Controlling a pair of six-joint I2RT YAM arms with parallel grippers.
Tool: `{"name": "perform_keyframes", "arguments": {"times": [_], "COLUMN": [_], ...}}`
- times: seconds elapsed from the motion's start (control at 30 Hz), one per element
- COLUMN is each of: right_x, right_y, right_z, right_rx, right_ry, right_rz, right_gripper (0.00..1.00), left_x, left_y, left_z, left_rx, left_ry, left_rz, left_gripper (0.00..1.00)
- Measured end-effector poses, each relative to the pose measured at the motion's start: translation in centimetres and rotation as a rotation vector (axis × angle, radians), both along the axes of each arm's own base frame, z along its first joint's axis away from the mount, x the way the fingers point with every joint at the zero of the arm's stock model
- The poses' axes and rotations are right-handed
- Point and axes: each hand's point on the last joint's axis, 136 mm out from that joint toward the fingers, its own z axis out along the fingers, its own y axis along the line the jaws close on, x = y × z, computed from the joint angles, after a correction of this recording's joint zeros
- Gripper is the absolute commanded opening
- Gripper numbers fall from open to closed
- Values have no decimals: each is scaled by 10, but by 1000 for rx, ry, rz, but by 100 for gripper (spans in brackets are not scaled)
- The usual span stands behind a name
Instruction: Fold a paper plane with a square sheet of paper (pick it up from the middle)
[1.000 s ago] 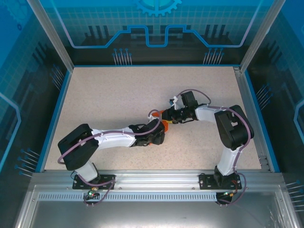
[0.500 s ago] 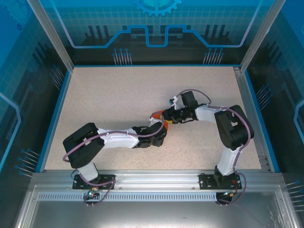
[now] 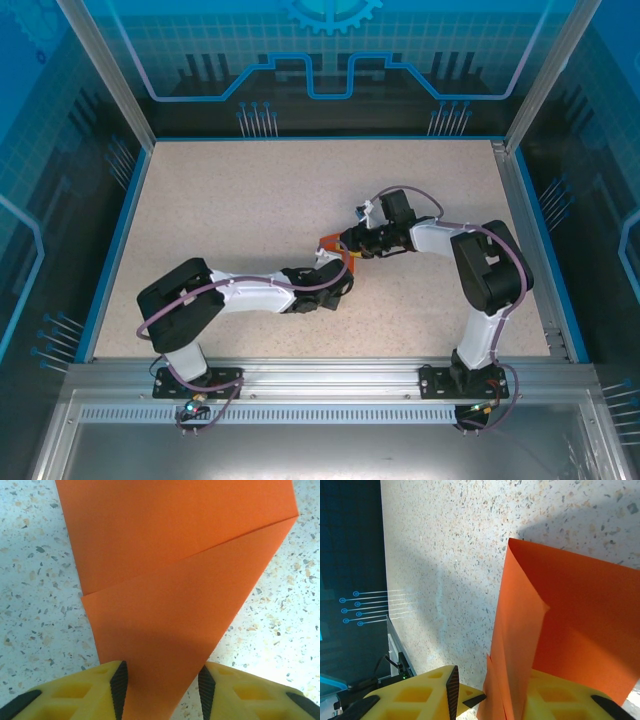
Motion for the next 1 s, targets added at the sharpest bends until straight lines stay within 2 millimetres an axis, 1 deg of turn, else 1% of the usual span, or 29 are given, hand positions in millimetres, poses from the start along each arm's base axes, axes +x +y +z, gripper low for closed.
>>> {"name": "perform_keyframes", "arguments": {"times": [0.13, 0.57, 0.7, 1.0], "right_x": [0, -1, -1, -1], "right_y": [0, 0, 0, 0], "right_z": [-2, -2, -2, -2], "right_rx": [-2, -3, -3, -3], "right_ry": [7, 10, 10, 10], "right_rz": [0, -1, -1, -1], "right_gripper": [27, 27, 27, 27], "left_x": [1, 1, 0, 0], "left_y": [1, 2, 2, 2], "left_z": [0, -3, -3, -2], "left_rx": [5, 25, 30, 43], "left_ry": [-7, -14, -18, -28], "left_rz": [3, 2, 2, -12], "left_gripper": [47, 47, 44, 33]}}
